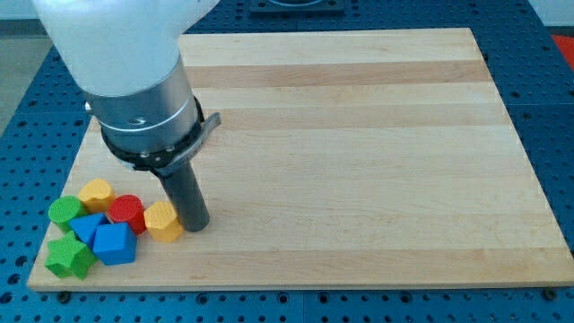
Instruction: Push red star slightly down
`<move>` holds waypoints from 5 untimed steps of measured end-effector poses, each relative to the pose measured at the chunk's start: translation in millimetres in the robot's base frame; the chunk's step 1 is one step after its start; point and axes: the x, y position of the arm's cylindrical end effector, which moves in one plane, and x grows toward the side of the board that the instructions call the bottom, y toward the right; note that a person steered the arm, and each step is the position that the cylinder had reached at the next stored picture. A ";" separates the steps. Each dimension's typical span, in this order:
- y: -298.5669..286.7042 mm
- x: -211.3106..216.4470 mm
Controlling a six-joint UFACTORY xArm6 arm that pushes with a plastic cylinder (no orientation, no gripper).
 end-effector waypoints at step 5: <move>43.3 -45.9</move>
